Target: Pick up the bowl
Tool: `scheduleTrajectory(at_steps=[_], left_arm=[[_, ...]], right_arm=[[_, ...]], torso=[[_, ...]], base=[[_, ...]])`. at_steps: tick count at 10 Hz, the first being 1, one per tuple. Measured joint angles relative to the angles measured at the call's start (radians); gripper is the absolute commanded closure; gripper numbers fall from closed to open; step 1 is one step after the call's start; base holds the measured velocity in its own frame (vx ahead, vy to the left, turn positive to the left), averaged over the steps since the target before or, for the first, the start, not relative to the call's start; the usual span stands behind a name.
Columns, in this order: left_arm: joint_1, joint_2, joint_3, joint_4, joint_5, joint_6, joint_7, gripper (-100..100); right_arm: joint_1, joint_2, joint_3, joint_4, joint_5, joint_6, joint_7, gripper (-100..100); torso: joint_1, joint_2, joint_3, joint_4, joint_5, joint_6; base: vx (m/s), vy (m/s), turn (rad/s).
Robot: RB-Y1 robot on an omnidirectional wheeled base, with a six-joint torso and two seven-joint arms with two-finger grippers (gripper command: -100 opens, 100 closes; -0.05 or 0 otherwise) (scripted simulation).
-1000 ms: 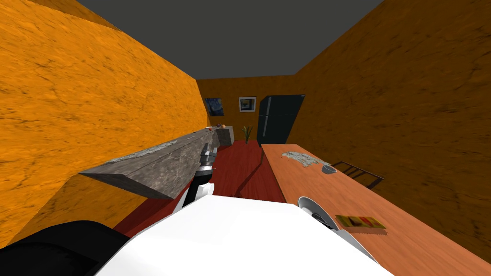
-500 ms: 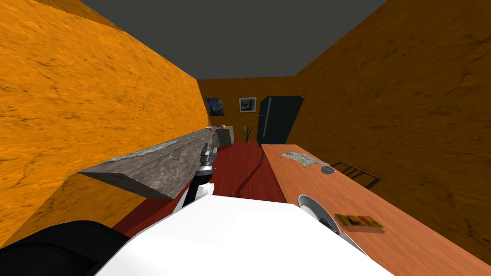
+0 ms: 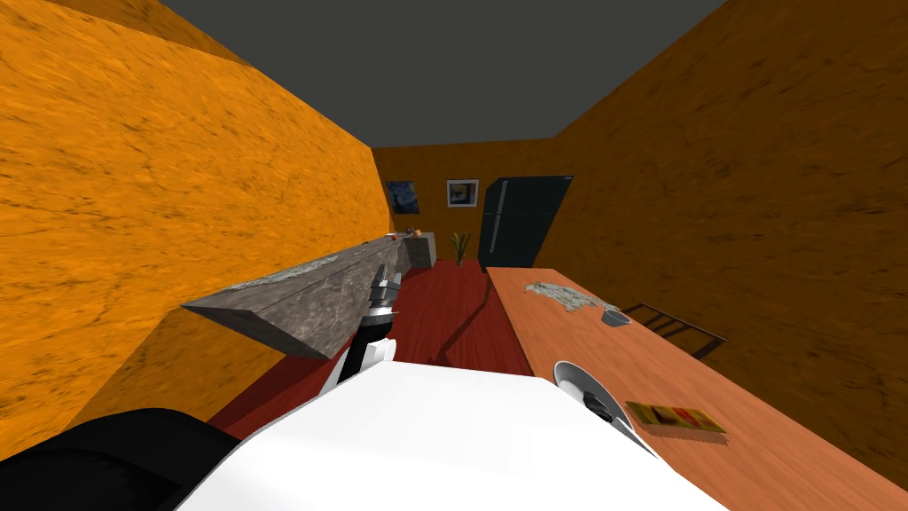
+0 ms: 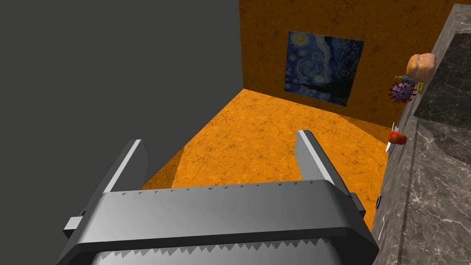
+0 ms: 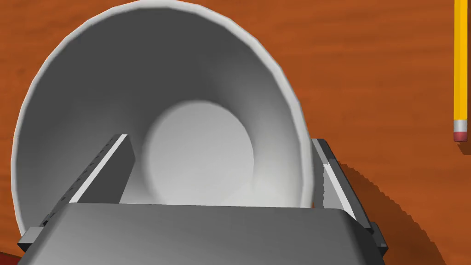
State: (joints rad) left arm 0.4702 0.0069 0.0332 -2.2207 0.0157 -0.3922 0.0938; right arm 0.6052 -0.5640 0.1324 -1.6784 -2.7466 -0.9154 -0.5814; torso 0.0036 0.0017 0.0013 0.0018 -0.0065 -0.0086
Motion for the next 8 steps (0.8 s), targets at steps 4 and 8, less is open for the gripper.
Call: scheduleTrajectory(at_steps=[4,8], left_arm=[[0.0,0.0,0.0,0.0,0.0,0.0,0.0,0],[0.0,0.0,0.0,0.0,0.0,0.0,0.0,0]], right_arm=[[-0.01,-0.004,0.037,0.106,0.13,0.049,0.041,-100],[-0.011,-0.007,0.036,0.118,0.252,0.051,0.042,-100]], torso=[[-0.006,-0.007,-0.004,-0.002,-0.004,0.0],[-0.006,-0.006,-0.004,-0.002,-0.004,0.0]], base=[[0.006,0.004,0.001],[-0.019,-0.007,0.085]])
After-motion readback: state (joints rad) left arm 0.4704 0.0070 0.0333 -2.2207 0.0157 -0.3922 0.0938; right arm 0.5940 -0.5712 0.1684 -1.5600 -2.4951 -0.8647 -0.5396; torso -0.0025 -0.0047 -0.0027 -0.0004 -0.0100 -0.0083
